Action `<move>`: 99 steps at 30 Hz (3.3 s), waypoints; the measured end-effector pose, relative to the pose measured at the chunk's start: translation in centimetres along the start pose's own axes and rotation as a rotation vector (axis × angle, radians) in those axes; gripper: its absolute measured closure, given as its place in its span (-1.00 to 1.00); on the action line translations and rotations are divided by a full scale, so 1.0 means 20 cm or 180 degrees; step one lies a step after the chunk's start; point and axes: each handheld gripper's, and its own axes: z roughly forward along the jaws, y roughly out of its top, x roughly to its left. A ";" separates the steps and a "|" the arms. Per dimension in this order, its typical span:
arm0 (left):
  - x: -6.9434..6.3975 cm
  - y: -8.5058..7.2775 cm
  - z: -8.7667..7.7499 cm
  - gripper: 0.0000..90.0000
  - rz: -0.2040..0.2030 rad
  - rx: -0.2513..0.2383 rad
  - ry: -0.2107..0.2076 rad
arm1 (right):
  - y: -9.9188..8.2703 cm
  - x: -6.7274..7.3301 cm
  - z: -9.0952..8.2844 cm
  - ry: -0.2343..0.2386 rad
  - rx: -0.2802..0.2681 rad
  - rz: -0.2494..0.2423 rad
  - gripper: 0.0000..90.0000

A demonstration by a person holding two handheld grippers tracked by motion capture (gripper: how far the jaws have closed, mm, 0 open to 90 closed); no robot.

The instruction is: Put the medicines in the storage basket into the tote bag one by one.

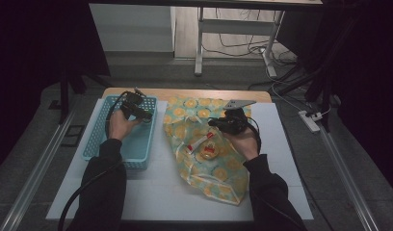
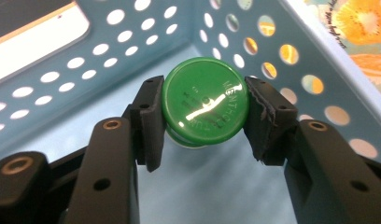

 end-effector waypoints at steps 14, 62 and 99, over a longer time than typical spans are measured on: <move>-0.02 0.00 -0.14 0.16 0.0031 -0.0163 -0.0052 | 0.00 0.00 0.00 0.0002 -0.0009 0.0003 0.99; -0.49 -0.11 -0.48 0.16 0.0721 -0.0486 -0.0607 | 0.00 0.01 0.00 -0.0030 -0.0015 0.0014 1.00; -0.98 0.05 -0.19 0.16 0.1325 -0.0403 -0.1025 | 0.00 0.00 0.00 -0.0053 -0.0031 0.0021 1.00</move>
